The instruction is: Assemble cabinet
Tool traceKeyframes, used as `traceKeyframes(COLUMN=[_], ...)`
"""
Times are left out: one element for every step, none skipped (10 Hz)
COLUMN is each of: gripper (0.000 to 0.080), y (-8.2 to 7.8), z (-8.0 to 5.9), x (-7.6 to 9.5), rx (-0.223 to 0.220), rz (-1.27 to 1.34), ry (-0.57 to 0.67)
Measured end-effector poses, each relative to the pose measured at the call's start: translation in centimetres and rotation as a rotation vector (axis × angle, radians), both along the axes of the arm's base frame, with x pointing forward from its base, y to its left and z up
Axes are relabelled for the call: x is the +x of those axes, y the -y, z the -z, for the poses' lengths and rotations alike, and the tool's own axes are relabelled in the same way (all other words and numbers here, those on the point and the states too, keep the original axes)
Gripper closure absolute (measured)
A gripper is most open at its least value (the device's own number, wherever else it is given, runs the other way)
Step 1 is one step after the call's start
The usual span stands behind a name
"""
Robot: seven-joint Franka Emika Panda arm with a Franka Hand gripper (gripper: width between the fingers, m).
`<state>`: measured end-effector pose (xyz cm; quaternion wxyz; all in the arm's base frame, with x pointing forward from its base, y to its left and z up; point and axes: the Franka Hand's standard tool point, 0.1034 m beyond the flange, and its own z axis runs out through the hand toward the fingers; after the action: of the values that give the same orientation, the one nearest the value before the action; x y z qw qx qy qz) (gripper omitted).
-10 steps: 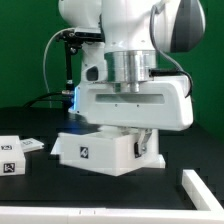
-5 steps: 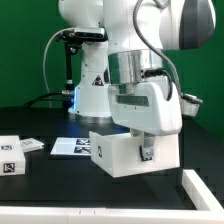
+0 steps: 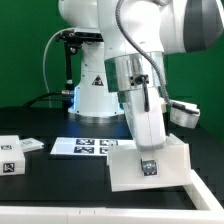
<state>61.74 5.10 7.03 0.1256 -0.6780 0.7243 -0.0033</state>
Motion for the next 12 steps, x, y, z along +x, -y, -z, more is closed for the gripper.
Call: traceKeyframes(gripper=[0.0712,0.0712,0.0712,0.0712,0.0712,0.0712,0.0712,0.0712,0.0712,0.0711,0.0711,0.0711], y=[-0.1,-0.1,-0.1,0.0,0.5,0.2,-1.0,-1.8,-2.0,-1.8,-1.8,-1.8], z=[0.0,0.2,0.3,0.4,1.0,1.6,2.1,2.9,3.1,3.0,3.1,3.1], x=[-0.2,-0.2,-0.2,-0.2,0.3,1.8,2.8,3.1,3.3,3.4,3.3,3.3], rx=[-0.001,-0.001,-0.002,-0.003,-0.004,0.006,0.017,0.011,-0.005,-0.007,-0.007,-0.007], rz=[-0.008,-0.009,-0.010,-0.014,-0.031,-0.025,-0.021,-0.006,-0.023,-0.025,-0.025,-0.026], ry=[-0.002,-0.004,-0.005,-0.006,-0.016,-0.021,-0.030,-0.029,-0.032,-0.029,-0.030,-0.030])
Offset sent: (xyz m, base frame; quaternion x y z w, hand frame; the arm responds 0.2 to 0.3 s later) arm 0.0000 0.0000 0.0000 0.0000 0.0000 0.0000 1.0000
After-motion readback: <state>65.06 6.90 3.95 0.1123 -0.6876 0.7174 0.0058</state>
